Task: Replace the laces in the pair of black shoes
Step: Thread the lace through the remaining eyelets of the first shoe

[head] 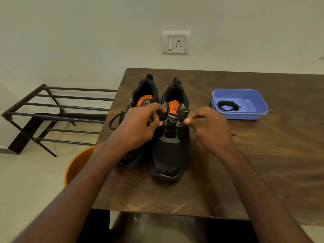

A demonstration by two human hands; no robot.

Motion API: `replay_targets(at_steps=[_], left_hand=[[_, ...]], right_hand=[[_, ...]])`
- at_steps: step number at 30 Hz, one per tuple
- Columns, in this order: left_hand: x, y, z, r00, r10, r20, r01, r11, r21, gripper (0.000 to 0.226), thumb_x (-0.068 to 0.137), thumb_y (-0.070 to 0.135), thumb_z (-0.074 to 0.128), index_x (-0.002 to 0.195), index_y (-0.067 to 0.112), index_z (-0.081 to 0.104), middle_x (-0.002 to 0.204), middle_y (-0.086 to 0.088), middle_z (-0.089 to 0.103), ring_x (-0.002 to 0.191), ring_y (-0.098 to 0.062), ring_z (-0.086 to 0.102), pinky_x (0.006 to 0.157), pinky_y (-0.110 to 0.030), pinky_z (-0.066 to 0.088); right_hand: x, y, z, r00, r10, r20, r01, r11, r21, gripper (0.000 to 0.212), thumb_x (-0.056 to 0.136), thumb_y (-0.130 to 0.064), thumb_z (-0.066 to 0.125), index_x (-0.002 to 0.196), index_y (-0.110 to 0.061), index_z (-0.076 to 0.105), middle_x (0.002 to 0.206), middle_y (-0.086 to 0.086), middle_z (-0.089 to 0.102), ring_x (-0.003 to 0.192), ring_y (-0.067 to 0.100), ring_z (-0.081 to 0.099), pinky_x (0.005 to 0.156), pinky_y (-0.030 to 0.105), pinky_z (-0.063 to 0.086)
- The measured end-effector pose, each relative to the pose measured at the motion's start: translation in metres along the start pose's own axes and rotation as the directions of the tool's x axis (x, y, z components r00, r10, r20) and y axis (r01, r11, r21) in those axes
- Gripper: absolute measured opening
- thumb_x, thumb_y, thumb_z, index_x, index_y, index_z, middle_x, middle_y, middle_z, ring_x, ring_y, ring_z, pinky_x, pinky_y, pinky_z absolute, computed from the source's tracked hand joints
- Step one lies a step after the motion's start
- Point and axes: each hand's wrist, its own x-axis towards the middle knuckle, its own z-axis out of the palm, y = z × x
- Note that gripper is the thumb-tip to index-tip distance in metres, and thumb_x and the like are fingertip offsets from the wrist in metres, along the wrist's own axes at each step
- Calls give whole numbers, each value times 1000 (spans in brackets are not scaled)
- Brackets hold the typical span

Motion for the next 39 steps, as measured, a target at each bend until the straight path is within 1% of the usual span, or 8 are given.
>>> replay_targets(at_steps=[3, 5, 10, 13, 19, 25, 35, 39], left_hand=[[1, -1, -1, 1000, 9, 12, -9, 1000, 23, 40, 97, 9, 69, 133, 22, 61, 85, 10, 62, 81, -2, 62, 76, -7, 50], [1, -1, -1, 1000, 11, 18, -12, 1000, 28, 40, 97, 8, 67, 134, 22, 60, 85, 10, 62, 78, -4, 63, 76, -14, 53], [1, 1, -1, 1000, 8, 19, -8, 1000, 10, 41, 97, 8, 67, 135, 22, 60, 85, 9, 63, 78, -4, 65, 76, -10, 52], [0, 1, -1, 1000, 15, 21, -16, 1000, 13, 41, 97, 8, 67, 135, 22, 60, 86, 10, 62, 79, -2, 63, 75, -8, 50], [1, -1, -4, 999, 29, 38, -30, 999, 36, 39, 98, 9, 66, 135, 21, 61, 86, 8, 63, 77, -6, 62, 75, -14, 53], [0, 2, -6, 1000, 30, 8, -30, 998, 62, 29, 96, 17, 71, 124, 19, 69, 83, 10, 63, 74, 1, 59, 73, -11, 47], [-2, 2, -9, 998, 58, 24, -60, 993, 105, 27, 97, 15, 69, 124, 20, 71, 82, 8, 64, 76, -4, 60, 74, -10, 46], [-4, 0, -11, 995, 87, -53, -75, 977, 198, 25, 97, 31, 67, 121, 24, 71, 105, 10, 61, 95, -5, 54, 84, -21, 46]], right_hand=[[7, 21, -26, 909, 121, -399, -90, 991, 96, 12, 98, -18, 67, 89, -26, 66, 102, -4, 67, 97, 17, 64, 88, 35, 49], [6, 31, -38, 846, 124, -518, -131, 991, 23, 6, 96, -23, 68, 91, -25, 66, 112, 0, 64, 99, 19, 61, 94, 45, 49], [-3, 11, -10, 975, -164, -149, 117, 952, -283, 36, 83, -56, 77, 110, -33, 69, 140, -3, 51, 132, 19, 47, 108, 54, 42], [-1, -1, 5, 989, -137, 48, 142, 978, -153, 13, 84, -42, 81, 85, -35, 70, 134, -9, 53, 126, 12, 49, 105, 52, 45], [6, 20, -19, 988, 22, -152, -29, 999, -42, 18, 93, -29, 75, 78, -36, 65, 110, -3, 67, 95, 5, 58, 78, 27, 46], [-5, 6, -7, 988, -151, 43, 152, 988, -40, 16, 87, -35, 80, 99, -31, 70, 113, -11, 61, 106, 5, 56, 89, 21, 43], [-5, 8, -6, 993, -68, 96, 69, 998, -6, 7, 93, -22, 75, 88, -26, 73, 88, -11, 71, 90, 3, 64, 78, 24, 49], [-12, -4, -14, 988, -133, 79, 119, 980, 162, 9, 93, -16, 75, 99, -22, 72, 77, 0, 73, 76, 9, 71, 79, 31, 61]])
